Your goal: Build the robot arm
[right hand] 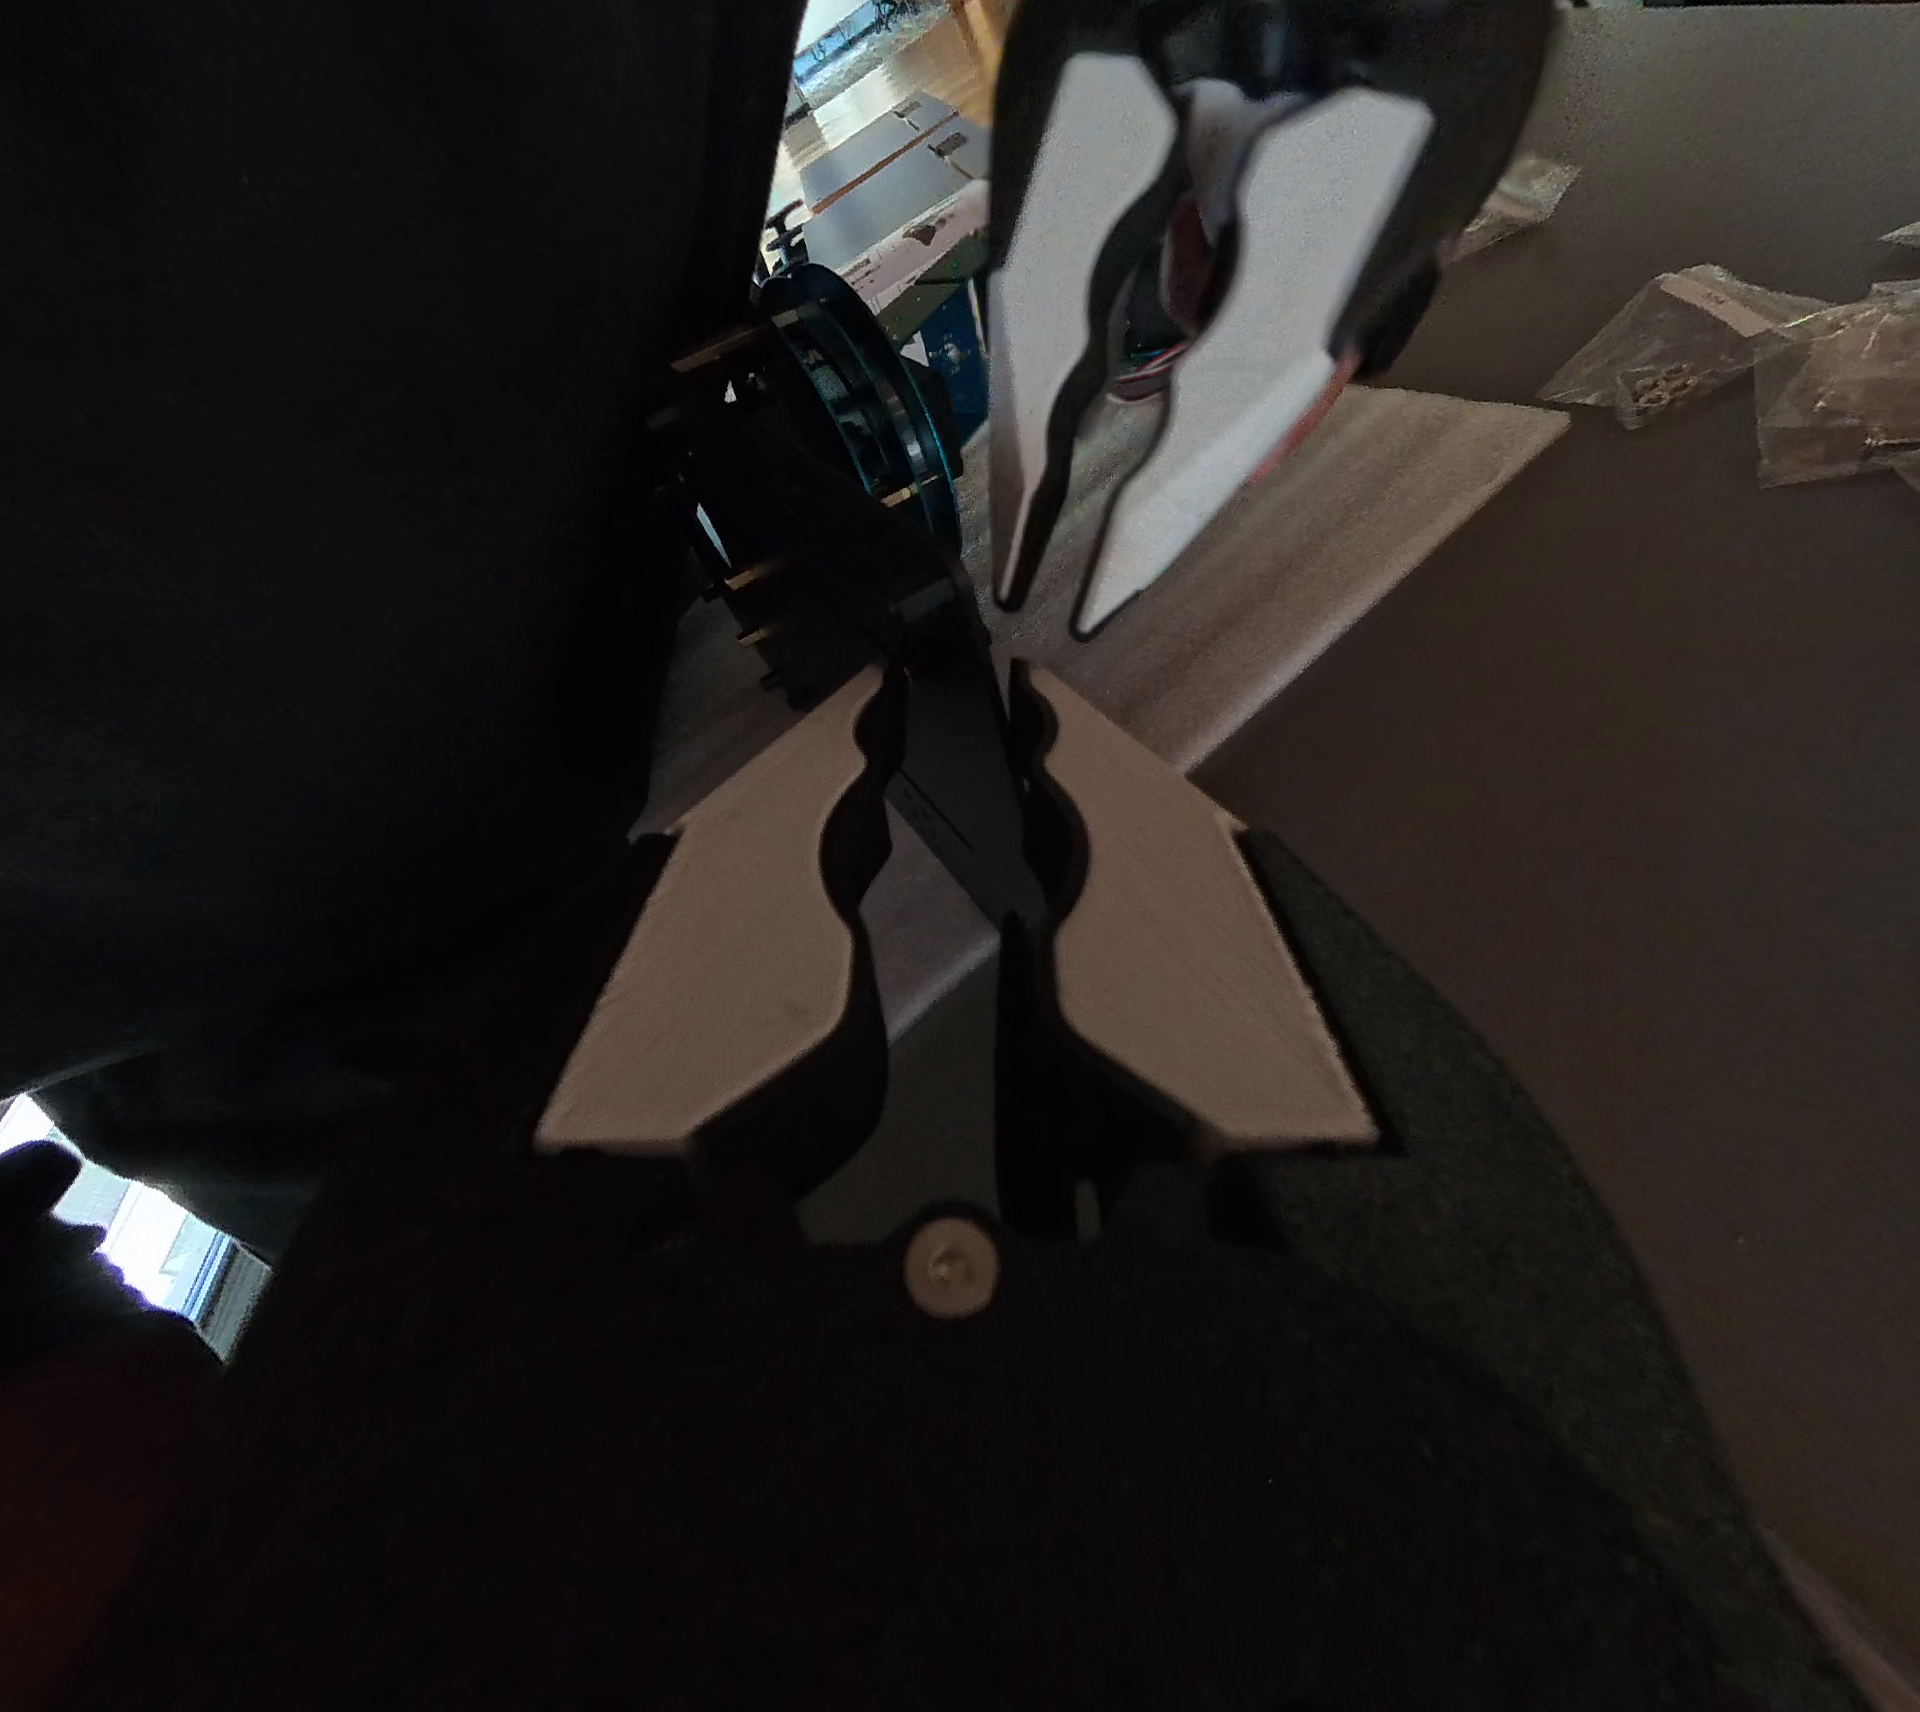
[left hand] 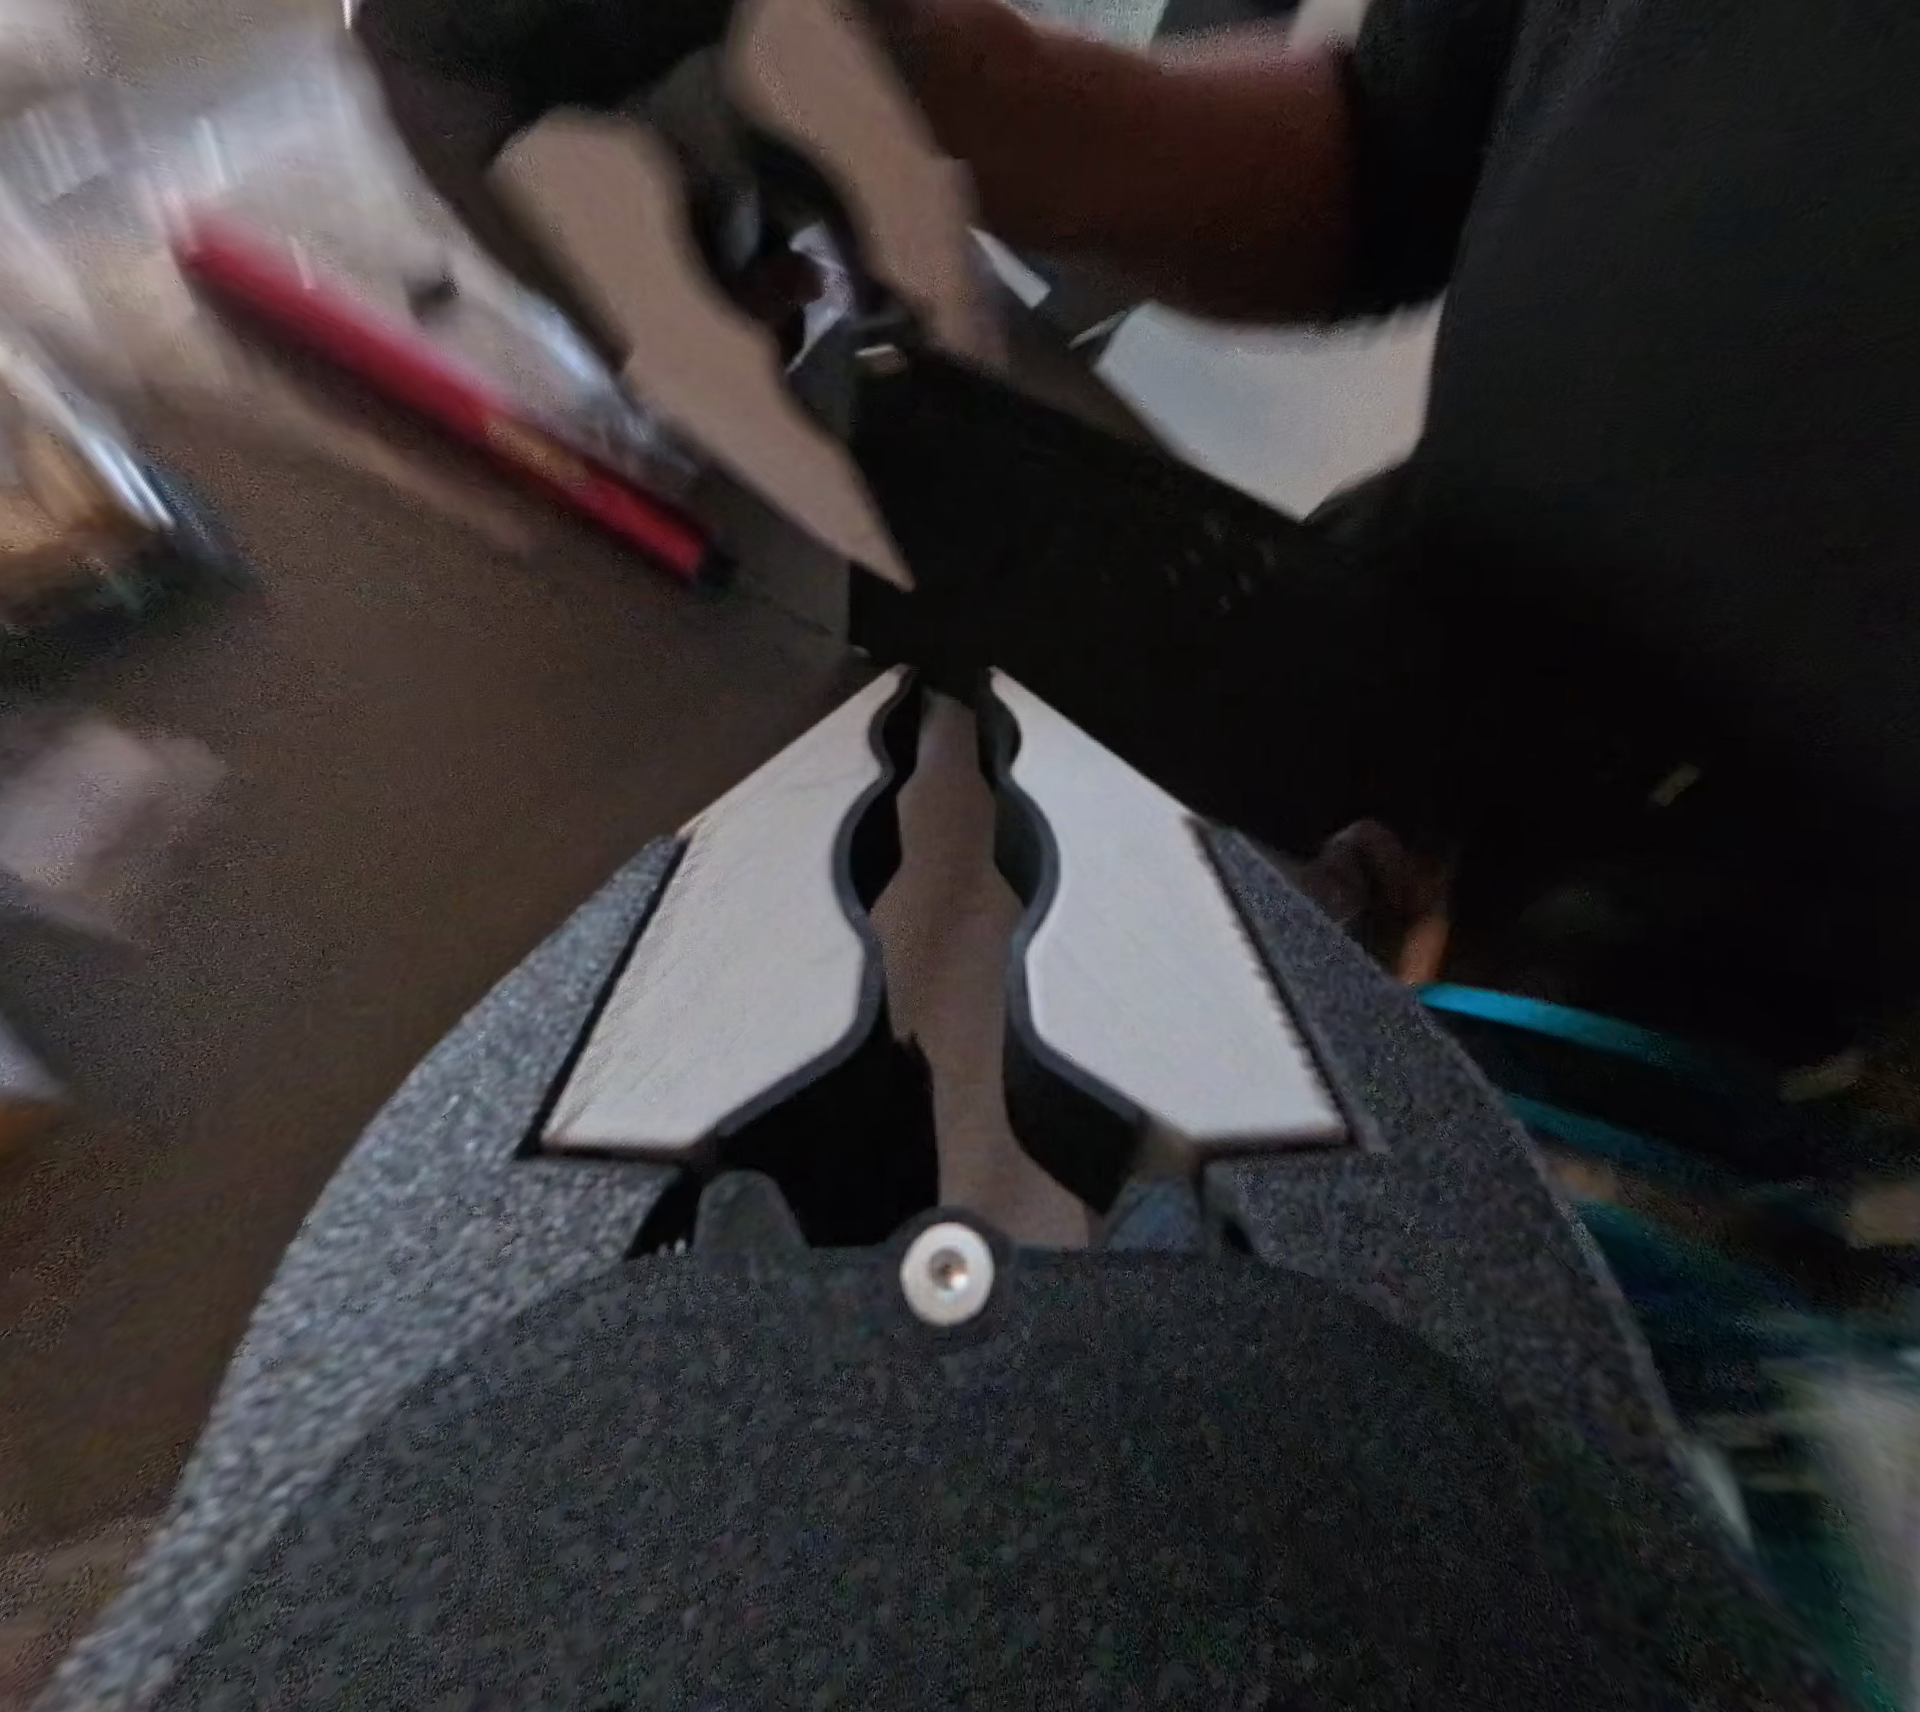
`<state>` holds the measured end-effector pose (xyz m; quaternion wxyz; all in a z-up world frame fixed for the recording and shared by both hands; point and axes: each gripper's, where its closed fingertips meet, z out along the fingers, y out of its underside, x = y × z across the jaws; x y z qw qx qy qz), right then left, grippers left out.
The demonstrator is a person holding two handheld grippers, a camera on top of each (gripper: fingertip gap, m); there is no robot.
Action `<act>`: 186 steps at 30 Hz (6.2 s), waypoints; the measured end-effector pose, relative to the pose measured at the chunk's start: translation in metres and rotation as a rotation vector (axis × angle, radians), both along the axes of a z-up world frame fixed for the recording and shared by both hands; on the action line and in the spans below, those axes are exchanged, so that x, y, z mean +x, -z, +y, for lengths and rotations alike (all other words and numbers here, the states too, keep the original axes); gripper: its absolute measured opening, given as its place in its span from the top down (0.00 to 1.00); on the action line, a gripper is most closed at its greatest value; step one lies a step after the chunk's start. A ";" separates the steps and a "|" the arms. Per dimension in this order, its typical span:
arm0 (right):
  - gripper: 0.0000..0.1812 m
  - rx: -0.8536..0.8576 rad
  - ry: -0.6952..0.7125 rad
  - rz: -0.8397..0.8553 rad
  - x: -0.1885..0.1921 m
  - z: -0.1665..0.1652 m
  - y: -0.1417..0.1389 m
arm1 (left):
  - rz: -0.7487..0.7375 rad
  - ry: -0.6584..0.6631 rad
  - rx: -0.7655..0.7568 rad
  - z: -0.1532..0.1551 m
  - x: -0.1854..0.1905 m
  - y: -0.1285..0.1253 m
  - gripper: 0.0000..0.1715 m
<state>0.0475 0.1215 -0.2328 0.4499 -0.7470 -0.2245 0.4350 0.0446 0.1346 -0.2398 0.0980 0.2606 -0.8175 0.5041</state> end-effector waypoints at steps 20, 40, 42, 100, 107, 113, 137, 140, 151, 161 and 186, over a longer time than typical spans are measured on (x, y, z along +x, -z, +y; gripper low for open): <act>0.90 0.006 -0.007 0.005 0.000 0.000 0.000 | 0.614 -0.091 -0.308 -0.021 0.001 -0.013 0.96; 0.90 0.010 0.000 0.000 0.000 0.000 0.000 | 0.458 -0.009 -0.133 -0.012 -0.015 0.001 0.87; 0.90 0.013 -0.003 0.000 0.000 0.000 0.000 | 0.807 -0.130 -0.333 -0.010 -0.004 -0.008 0.87; 0.90 0.012 -0.028 -0.006 0.000 0.000 0.000 | 0.466 -0.083 -0.304 -0.023 0.004 -0.013 0.96; 0.91 0.010 -0.033 -0.005 0.000 -0.001 0.000 | -0.119 0.056 -0.099 -0.023 0.002 -0.011 0.97; 0.90 0.009 -0.030 -0.006 0.000 -0.001 0.000 | -0.532 0.152 0.053 -0.022 0.002 -0.009 0.98; 0.73 0.381 1.046 -0.367 0.005 -0.127 -0.084 | -0.665 -0.670 0.408 0.054 0.031 -0.199 0.80; 0.73 0.364 1.068 -0.307 -0.023 -0.147 -0.074 | -0.809 -0.837 0.436 0.041 -0.010 -0.258 0.77; 0.69 0.225 0.843 -0.155 -0.110 -0.244 -0.059 | -0.810 -1.670 0.467 -0.065 -0.198 -0.206 0.74; 0.74 0.129 0.732 -0.165 -0.119 -0.300 -0.035 | -0.351 -1.726 0.552 -0.161 -0.238 -0.089 0.72; 0.85 -0.051 1.094 -0.489 0.121 -0.174 0.010 | -0.270 -1.733 0.482 -0.086 -0.194 -0.074 0.79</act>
